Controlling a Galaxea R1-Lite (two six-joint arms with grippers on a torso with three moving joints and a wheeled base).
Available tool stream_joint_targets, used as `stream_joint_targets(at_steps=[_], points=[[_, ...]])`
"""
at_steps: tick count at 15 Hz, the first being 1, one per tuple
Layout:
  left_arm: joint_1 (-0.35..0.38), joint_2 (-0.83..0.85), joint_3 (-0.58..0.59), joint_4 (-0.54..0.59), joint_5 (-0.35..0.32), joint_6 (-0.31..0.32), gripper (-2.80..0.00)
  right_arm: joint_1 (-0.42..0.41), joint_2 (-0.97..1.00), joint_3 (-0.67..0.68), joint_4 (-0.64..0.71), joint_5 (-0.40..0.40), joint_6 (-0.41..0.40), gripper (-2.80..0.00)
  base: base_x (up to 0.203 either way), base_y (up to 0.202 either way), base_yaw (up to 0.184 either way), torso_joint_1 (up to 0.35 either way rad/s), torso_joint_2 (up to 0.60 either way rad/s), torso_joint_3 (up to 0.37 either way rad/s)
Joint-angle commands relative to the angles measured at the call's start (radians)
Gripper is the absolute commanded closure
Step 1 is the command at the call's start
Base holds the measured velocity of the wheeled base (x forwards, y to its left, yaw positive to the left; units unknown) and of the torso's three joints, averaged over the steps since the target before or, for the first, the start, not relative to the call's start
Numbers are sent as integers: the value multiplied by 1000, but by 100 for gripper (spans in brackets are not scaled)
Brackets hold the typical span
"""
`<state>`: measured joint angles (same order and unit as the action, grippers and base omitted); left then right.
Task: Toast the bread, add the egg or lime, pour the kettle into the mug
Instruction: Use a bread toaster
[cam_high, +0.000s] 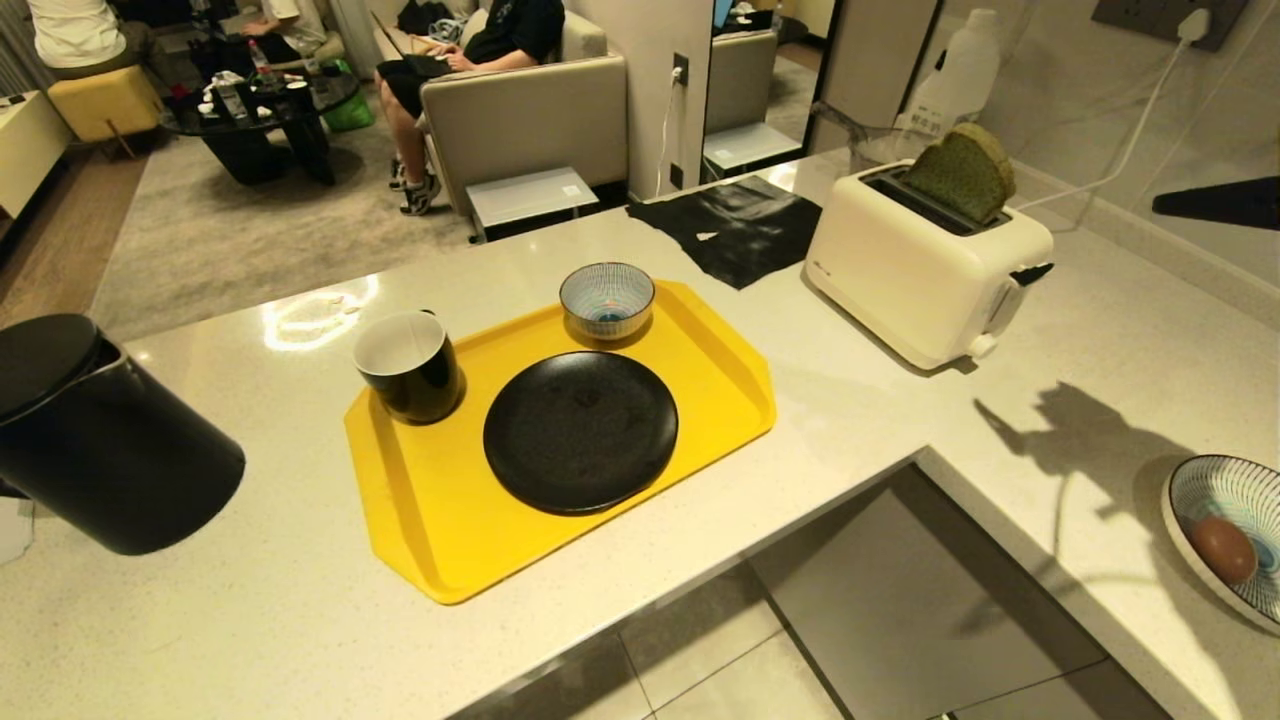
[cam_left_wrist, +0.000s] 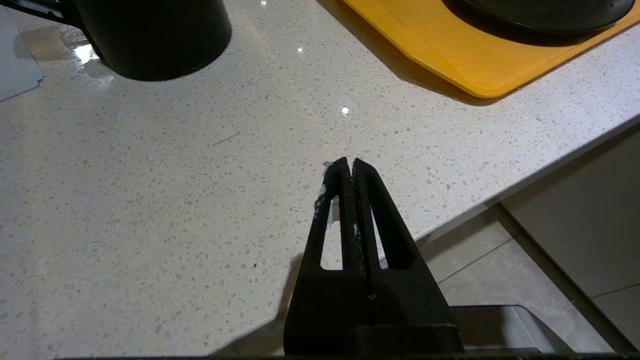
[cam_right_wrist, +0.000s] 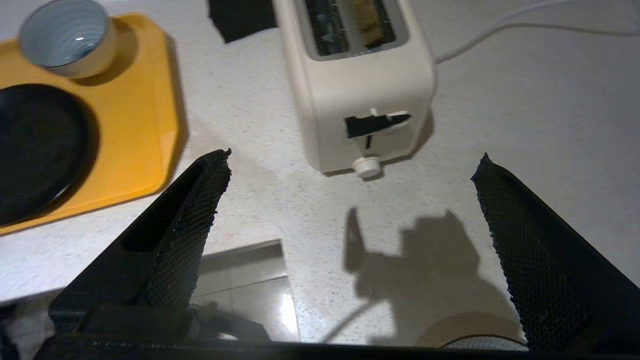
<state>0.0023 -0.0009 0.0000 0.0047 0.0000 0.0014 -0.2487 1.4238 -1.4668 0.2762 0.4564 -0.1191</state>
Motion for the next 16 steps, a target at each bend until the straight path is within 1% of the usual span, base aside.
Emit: stream_joint_targets(at_steps=[1,3,5,12,16], points=[[1,1,0,0,0,0,0,-1,1,-2,1,16,-2,-280,0,0,0,0,0,0],[1,1,0,0,0,0,0,-1,1,5,1,16,-13,-280,0,0,0,0,0,0],[0,1,0,0,0,0,0,-1,-3,19,1,16,-44,-280,0,0,0,0,0,0],[-1,1,0,0,0,0,0,-1,-3,41,1,13,-47,-280,0,0,0,0,0,0],[0,1,0,0,0,0,0,0,-6,49,-25,16,-48,-280,0,0,0,0,0,0]])
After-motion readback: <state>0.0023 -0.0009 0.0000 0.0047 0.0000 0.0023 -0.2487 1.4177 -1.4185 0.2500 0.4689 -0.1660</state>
